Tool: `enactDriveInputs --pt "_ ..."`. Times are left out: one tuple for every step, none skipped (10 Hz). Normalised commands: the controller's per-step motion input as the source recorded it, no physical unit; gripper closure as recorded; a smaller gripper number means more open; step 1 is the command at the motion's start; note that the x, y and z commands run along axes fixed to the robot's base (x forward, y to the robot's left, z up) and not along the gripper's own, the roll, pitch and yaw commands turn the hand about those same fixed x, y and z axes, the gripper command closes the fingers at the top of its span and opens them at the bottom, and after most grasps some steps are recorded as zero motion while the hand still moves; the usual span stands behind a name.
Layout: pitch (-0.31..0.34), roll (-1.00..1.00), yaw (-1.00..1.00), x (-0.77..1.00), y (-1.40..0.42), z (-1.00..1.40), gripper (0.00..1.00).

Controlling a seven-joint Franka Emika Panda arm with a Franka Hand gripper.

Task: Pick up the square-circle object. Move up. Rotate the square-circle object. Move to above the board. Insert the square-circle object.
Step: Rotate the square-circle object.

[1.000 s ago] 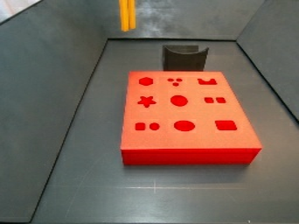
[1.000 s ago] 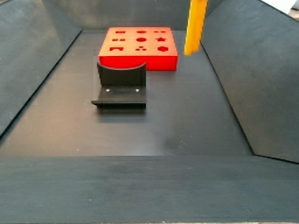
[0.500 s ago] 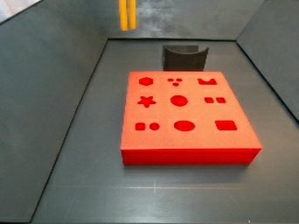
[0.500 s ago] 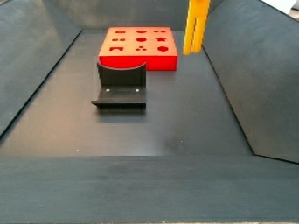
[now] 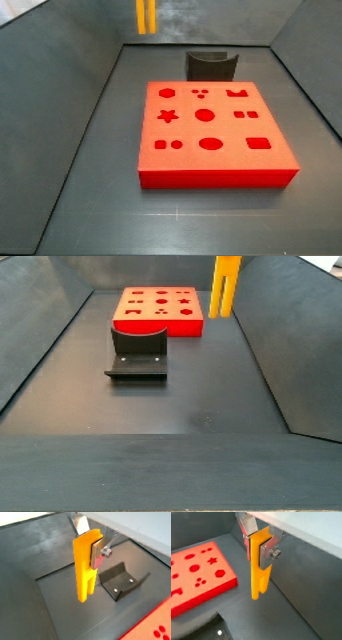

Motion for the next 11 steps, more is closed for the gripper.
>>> enactDriveInputs --pt "0.0 0.01 -0.82 0.0 0.0 0.0 1.0" --pt "0.0 0.01 -0.58 0.0 0.0 0.0 1.0" --pt "-0.001 0.01 -0.38 0.0 0.0 0.0 1.0" --pt "-0.001 0.01 -0.21 0.0 0.0 0.0 1.0" --pt "-0.001 -0.19 -0.13 0.0 0.0 -1.0 1.0" --pt "-0.002 -0.19 -0.1 0.0 0.0 -1.0 1.0" --pt "-0.038 -0.19 -0.06 0.02 0.0 -1.0 1.0" --pt "-0.046 -0.19 -0.05 0.03 0.01 -1.0 1.0" --pt "-0.051 -0.17 -0.04 0.03 0.01 -1.0 1.0" --pt "-0.053 -0.16 -0.04 0.03 0.02 -1.0 1.0" --pt "-0.051 -0.16 -0.04 0.03 0.02 -1.0 1.0"
